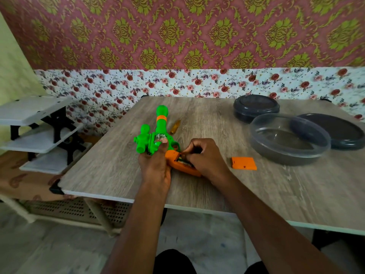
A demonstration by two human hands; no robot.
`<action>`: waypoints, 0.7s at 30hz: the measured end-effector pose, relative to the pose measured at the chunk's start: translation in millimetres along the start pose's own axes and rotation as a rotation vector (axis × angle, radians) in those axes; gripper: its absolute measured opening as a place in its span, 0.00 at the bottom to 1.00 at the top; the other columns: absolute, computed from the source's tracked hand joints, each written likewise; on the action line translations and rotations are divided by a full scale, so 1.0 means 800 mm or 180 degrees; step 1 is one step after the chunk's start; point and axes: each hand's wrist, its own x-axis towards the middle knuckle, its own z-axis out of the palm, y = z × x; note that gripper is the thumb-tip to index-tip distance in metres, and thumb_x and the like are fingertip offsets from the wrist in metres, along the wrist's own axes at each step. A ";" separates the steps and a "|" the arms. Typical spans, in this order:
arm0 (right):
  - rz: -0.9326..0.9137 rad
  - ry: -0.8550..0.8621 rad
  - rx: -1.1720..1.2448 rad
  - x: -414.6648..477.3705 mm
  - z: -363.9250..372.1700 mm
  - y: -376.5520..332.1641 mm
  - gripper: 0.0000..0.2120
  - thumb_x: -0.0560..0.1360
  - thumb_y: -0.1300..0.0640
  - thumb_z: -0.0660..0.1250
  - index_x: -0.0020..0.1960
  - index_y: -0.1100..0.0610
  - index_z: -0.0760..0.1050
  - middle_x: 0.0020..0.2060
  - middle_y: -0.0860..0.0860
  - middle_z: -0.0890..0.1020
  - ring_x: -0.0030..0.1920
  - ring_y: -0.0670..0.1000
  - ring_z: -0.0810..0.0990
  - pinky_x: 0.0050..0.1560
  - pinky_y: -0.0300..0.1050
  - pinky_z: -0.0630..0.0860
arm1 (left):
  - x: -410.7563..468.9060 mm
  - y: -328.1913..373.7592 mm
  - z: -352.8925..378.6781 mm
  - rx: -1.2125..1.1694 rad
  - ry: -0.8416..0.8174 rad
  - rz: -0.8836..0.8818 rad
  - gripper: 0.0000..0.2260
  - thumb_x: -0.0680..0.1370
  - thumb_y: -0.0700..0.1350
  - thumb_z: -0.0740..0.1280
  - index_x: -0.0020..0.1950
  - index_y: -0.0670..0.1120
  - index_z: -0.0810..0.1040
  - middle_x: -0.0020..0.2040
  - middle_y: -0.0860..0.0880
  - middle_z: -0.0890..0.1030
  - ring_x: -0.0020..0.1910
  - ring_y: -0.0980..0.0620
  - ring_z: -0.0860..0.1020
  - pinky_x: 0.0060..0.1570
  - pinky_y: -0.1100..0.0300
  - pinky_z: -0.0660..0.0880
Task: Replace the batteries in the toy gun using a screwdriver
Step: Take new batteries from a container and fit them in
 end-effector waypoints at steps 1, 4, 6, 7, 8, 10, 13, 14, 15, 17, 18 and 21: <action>-0.0013 -0.0015 0.0022 -0.001 -0.001 -0.002 0.13 0.69 0.66 0.75 0.32 0.51 0.81 0.32 0.49 0.83 0.38 0.50 0.83 0.44 0.55 0.83 | 0.000 0.000 0.001 -0.0010 -0.0001 0.0011 0.20 0.78 0.32 0.71 0.69 0.38 0.75 0.63 0.32 0.80 0.58 0.30 0.81 0.57 0.30 0.78; -0.0091 -0.0052 0.0039 -0.007 -0.005 -0.004 0.10 0.71 0.65 0.76 0.38 0.51 0.83 0.36 0.48 0.85 0.41 0.47 0.84 0.45 0.45 0.82 | -0.001 -0.001 0.002 -0.0030 0.0015 0.0074 0.21 0.77 0.32 0.72 0.70 0.38 0.74 0.64 0.32 0.80 0.61 0.29 0.80 0.58 0.28 0.76; -0.0315 0.0073 -0.0161 -0.012 -0.012 -0.004 0.07 0.71 0.63 0.77 0.41 0.52 0.83 0.39 0.46 0.85 0.43 0.43 0.83 0.46 0.35 0.78 | -0.003 0.000 0.003 -0.0035 0.0029 0.0065 0.21 0.77 0.31 0.72 0.69 0.38 0.74 0.64 0.32 0.79 0.59 0.31 0.81 0.58 0.28 0.76; -0.0487 0.0193 -0.0250 -0.015 -0.017 -0.005 0.05 0.72 0.62 0.77 0.43 0.54 0.83 0.41 0.46 0.84 0.44 0.43 0.82 0.46 0.32 0.77 | -0.002 0.001 0.002 -0.0031 0.0034 0.0040 0.22 0.77 0.31 0.72 0.69 0.39 0.74 0.64 0.32 0.80 0.59 0.31 0.81 0.58 0.28 0.76; -0.0682 0.0328 -0.0300 -0.017 -0.022 -0.006 0.04 0.72 0.63 0.76 0.44 0.56 0.83 0.42 0.47 0.84 0.45 0.43 0.82 0.47 0.30 0.75 | -0.001 0.001 0.001 -0.0016 0.0041 0.0010 0.22 0.76 0.31 0.73 0.69 0.40 0.75 0.63 0.33 0.81 0.60 0.31 0.81 0.58 0.28 0.77; -0.1061 0.0595 -0.0404 -0.021 -0.035 -0.007 0.04 0.74 0.65 0.73 0.46 0.58 0.83 0.44 0.48 0.84 0.47 0.43 0.81 0.49 0.27 0.72 | -0.003 0.003 0.002 -0.0012 0.0052 -0.0040 0.23 0.76 0.32 0.73 0.70 0.42 0.75 0.63 0.36 0.82 0.62 0.31 0.80 0.58 0.29 0.77; -0.1457 0.0930 -0.0752 -0.031 -0.058 -0.001 0.07 0.74 0.67 0.71 0.48 0.58 0.82 0.46 0.49 0.83 0.48 0.45 0.81 0.52 0.42 0.78 | -0.005 0.006 0.002 -0.0011 0.0064 -0.0047 0.24 0.77 0.31 0.72 0.71 0.43 0.74 0.64 0.38 0.82 0.63 0.34 0.80 0.60 0.32 0.78; -0.1490 0.0972 -0.0912 -0.035 -0.067 0.003 0.07 0.74 0.67 0.71 0.48 0.57 0.82 0.47 0.48 0.83 0.49 0.47 0.81 0.52 0.48 0.79 | -0.005 0.005 0.002 -0.0006 0.0057 -0.0025 0.24 0.77 0.31 0.72 0.71 0.43 0.74 0.64 0.38 0.82 0.63 0.35 0.80 0.60 0.33 0.78; -0.1449 0.0976 -0.1112 -0.040 -0.077 0.007 0.07 0.73 0.66 0.70 0.49 0.56 0.82 0.48 0.48 0.83 0.51 0.48 0.82 0.53 0.53 0.79 | -0.005 0.004 0.002 0.0002 0.0042 -0.0012 0.24 0.77 0.31 0.71 0.72 0.43 0.74 0.65 0.38 0.81 0.62 0.35 0.81 0.61 0.34 0.78; -0.1257 0.0944 -0.1510 -0.050 -0.096 0.013 0.09 0.72 0.65 0.70 0.49 0.54 0.81 0.52 0.47 0.82 0.55 0.50 0.81 0.57 0.59 0.78 | -0.006 0.004 0.003 0.0038 0.0016 0.0003 0.23 0.78 0.31 0.71 0.72 0.42 0.74 0.65 0.37 0.81 0.59 0.37 0.82 0.60 0.36 0.79; -0.1151 0.0892 -0.1643 -0.054 -0.104 0.016 0.10 0.72 0.66 0.70 0.50 0.54 0.81 0.53 0.48 0.82 0.56 0.51 0.81 0.59 0.60 0.77 | -0.006 0.004 0.002 0.0066 0.0024 0.0001 0.22 0.78 0.32 0.71 0.72 0.42 0.74 0.65 0.38 0.81 0.59 0.39 0.82 0.60 0.37 0.79; -0.0593 0.0300 -0.1931 -0.063 -0.126 0.016 0.13 0.75 0.66 0.69 0.57 0.56 0.82 0.61 0.51 0.80 0.62 0.52 0.78 0.67 0.49 0.74 | -0.006 0.003 0.001 0.0160 0.0012 -0.0002 0.19 0.78 0.33 0.71 0.68 0.43 0.76 0.63 0.39 0.82 0.58 0.41 0.82 0.59 0.39 0.80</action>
